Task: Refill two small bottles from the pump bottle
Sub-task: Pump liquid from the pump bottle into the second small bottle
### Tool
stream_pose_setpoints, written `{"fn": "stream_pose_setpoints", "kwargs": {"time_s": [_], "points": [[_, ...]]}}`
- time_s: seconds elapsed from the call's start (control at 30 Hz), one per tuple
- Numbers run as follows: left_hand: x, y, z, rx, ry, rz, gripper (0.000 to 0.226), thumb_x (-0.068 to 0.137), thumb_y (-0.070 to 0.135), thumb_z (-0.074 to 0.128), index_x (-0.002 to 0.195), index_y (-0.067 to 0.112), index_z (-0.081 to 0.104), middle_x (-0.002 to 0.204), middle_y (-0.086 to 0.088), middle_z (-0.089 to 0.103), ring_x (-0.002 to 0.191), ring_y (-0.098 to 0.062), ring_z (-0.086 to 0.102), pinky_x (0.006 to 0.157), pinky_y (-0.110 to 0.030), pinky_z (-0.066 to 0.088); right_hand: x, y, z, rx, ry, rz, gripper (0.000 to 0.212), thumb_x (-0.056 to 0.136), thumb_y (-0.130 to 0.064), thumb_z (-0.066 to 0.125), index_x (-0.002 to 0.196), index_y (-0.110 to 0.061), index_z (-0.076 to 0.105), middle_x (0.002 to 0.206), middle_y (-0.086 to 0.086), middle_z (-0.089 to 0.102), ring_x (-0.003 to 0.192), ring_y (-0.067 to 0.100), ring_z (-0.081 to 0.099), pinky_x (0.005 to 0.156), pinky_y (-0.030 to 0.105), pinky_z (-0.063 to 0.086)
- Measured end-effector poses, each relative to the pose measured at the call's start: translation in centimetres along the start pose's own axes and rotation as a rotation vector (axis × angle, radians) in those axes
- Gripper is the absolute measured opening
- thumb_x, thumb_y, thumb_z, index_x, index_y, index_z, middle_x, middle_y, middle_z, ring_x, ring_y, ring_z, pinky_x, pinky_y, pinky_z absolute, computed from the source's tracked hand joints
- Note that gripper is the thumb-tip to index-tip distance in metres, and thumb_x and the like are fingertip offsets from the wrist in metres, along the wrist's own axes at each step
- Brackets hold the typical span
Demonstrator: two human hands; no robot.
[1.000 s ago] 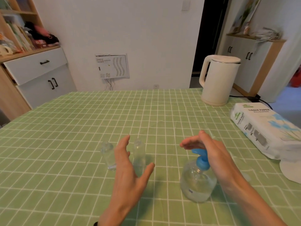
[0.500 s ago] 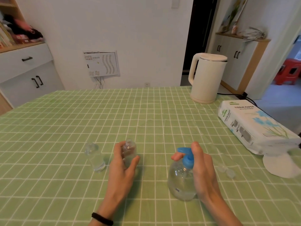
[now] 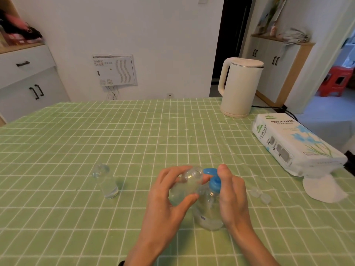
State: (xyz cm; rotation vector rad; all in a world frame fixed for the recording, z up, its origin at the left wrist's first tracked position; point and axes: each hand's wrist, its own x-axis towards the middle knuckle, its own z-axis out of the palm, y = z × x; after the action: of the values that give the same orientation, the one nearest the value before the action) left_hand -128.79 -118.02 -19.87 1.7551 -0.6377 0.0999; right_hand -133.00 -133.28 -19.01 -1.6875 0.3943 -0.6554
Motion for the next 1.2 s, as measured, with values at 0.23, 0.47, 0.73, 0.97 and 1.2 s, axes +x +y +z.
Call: {"fn": "stream_pose_setpoints", "kwargs": {"time_s": [0.23,0.47,0.73,0.97,1.2], "points": [[0.11,0.07,-0.18,0.069,0.016,-0.018,0.056,0.085,0.017,0.087,0.129,0.043,0.065,0.127,0.013,0.065,0.116,-0.011,0.066,0.100,-0.026,0.053,0.01,0.02,0.12,0.020,0.024,-0.006,0.069,0.087,-0.075,0.035,0.069,-0.027,0.080,0.074,0.005,0.079,0.075,0.040,0.070,0.078,0.050,0.054],[0.00,0.68,-0.25,0.066,0.030,-0.007,0.062,0.081,0.014,0.089,0.132,0.043,0.068,0.121,0.009,0.063,0.116,-0.010,0.064,0.100,-0.012,0.045,-0.03,0.12,0.14,0.022,0.023,-0.034,0.064,0.089,-0.070,0.036,0.075,-0.028,0.082,0.076,0.017,0.076,0.079,0.049,0.066,0.076,0.056,0.051],[-0.19,0.59,-0.21,0.006,0.071,0.027,0.065,0.077,0.009,0.091,0.130,0.039,0.069,0.115,0.012,0.067,0.115,-0.012,0.065,0.098,-0.009,0.044,0.11,0.35,0.04,0.041,0.009,-0.054,0.063,0.091,-0.064,0.038,0.074,-0.023,0.082,0.072,0.022,0.074,0.077,0.053,0.065,0.073,0.053,0.051],[-0.60,0.21,-0.22,-0.041,0.113,-0.016,0.045,0.071,0.020,0.087,0.110,0.032,0.068,0.109,0.016,0.072,0.113,-0.009,0.066,0.094,-0.006,0.044,0.23,0.83,-0.12,0.013,0.012,-0.071,0.056,0.089,-0.052,0.043,0.065,-0.013,0.076,0.068,0.024,0.072,0.072,0.055,0.062,0.069,0.059,0.052],[-0.74,0.71,-0.36,-0.071,0.121,-0.015,0.044,0.072,0.022,0.086,0.110,0.034,0.069,0.108,0.013,0.074,0.112,-0.012,0.068,0.095,-0.007,0.044,0.03,0.57,0.04,0.037,0.004,-0.035,0.064,0.091,-0.069,0.038,0.064,-0.026,0.077,0.072,0.006,0.079,0.073,0.038,0.071,0.072,0.050,0.054]]}}
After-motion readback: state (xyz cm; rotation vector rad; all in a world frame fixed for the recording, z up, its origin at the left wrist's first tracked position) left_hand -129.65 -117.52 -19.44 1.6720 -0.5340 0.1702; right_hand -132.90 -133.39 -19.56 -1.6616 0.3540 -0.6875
